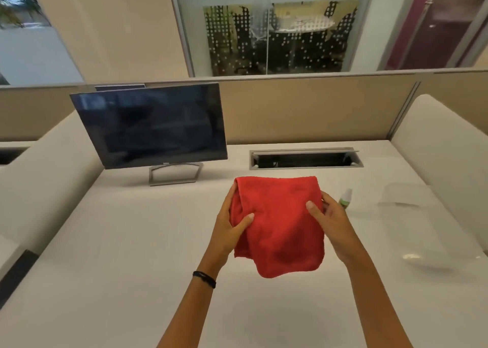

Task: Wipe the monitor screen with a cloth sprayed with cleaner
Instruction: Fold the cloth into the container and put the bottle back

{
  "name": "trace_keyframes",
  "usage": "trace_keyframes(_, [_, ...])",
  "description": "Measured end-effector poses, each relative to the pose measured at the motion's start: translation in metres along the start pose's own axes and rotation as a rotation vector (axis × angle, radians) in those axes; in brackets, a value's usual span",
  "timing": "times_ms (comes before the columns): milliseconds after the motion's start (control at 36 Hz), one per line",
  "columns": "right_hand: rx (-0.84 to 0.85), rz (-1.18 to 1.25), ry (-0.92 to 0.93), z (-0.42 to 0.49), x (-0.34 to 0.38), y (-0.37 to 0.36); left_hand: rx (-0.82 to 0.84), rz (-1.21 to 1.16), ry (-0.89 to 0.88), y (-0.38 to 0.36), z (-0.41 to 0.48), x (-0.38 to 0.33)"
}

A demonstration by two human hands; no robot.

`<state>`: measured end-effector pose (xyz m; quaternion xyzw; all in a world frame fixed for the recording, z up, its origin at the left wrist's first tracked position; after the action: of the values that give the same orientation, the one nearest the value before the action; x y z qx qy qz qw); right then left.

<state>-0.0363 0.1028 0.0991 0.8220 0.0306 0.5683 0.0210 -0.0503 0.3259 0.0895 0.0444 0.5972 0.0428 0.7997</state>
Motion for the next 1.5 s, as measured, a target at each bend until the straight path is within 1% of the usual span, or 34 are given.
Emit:
trace_keyframes(56, [0.087,-0.018,-0.009,0.0,-0.004,0.004,0.026,-0.02,-0.002,0.002,0.01,0.0])
trace_keyframes(83, [0.104,-0.029,-0.029,0.0,-0.008,0.007,0.041,-0.033,0.01,0.002,0.014,0.001])
trace_keyframes(167, [0.096,-0.054,-0.081,0.006,-0.016,0.014,0.117,-0.023,0.05,0.003,0.028,0.011])
trace_keyframes(222, [0.039,-0.064,-0.087,0.01,-0.019,0.021,0.212,-0.023,0.063,0.002,0.036,0.018])
trace_keyframes(278, [-0.053,-0.096,-0.074,0.013,-0.019,0.03,0.313,-0.032,0.063,-0.002,0.041,0.022])
trace_keyframes(361, [-0.148,-0.127,-0.056,0.017,-0.018,0.043,0.375,-0.015,0.075,-0.008,0.046,0.025])
trace_keyframes(472, [-0.168,-0.187,-0.002,0.019,-0.014,0.056,0.372,0.004,0.091,-0.024,0.055,0.031])
trace_keyframes(583, [-0.177,-0.163,0.008,0.022,-0.011,0.078,0.362,0.065,0.037,-0.047,0.068,0.027])
trace_keyframes(722, [-0.208,-0.146,0.019,0.024,-0.01,0.117,0.357,0.097,0.019,-0.085,0.079,0.022])
trace_keyframes(1000, [-0.3,-0.171,0.021,0.032,-0.017,0.2,0.343,0.108,-0.017,-0.169,0.088,0.017])
trace_keyframes(1194, [-0.338,-0.171,0.036,0.036,-0.024,0.249,0.306,0.077,0.015,-0.222,0.096,0.021])
trace_keyframes(1333, [-0.372,-0.054,0.057,0.036,-0.029,0.286,0.289,-0.056,0.083,-0.262,0.098,0.027])
trace_keyframes(1500, [-0.417,0.105,-0.019,0.043,-0.05,0.334,0.261,-0.09,0.171,-0.313,0.102,0.035])
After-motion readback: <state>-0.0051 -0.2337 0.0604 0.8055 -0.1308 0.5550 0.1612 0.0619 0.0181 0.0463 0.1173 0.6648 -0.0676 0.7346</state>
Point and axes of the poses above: each hand's wrist, its own z-axis towards the middle knuckle, its own y-axis out of the back of the hand, x = y × z, the point moved 5 cm from there along z, towards the middle knuckle, and after that the axes turned 14 degrees about -y, right-handed, at the moved point
